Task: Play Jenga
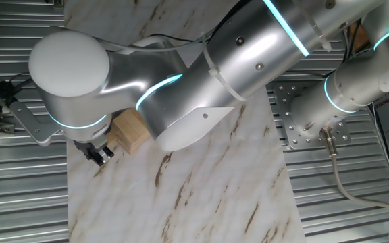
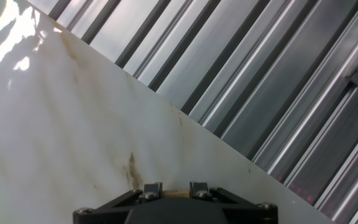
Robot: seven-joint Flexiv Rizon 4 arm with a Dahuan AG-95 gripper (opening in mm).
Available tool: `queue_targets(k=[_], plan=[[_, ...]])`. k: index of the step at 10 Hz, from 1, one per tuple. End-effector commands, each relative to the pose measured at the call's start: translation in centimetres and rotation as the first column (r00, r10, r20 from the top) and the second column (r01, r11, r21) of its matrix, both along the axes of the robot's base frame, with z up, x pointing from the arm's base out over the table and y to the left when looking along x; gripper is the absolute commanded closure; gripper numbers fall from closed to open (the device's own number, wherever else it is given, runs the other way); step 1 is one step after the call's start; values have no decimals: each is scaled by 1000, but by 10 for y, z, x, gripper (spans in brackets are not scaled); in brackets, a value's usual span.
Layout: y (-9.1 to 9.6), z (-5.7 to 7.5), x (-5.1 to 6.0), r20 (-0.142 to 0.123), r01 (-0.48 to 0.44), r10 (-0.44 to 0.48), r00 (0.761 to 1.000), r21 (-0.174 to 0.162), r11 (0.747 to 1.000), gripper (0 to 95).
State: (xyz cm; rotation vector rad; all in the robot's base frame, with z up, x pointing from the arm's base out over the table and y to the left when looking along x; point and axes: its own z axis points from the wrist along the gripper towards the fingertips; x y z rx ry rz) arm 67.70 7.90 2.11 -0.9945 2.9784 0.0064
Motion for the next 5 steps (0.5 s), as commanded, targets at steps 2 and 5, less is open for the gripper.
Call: queue_targets(k=[2,5], plan=[[2,0,1,0,2,-2,1000,-1,1000,950],[2,0,3,-1,3,-3,1000,0,1000,950]])
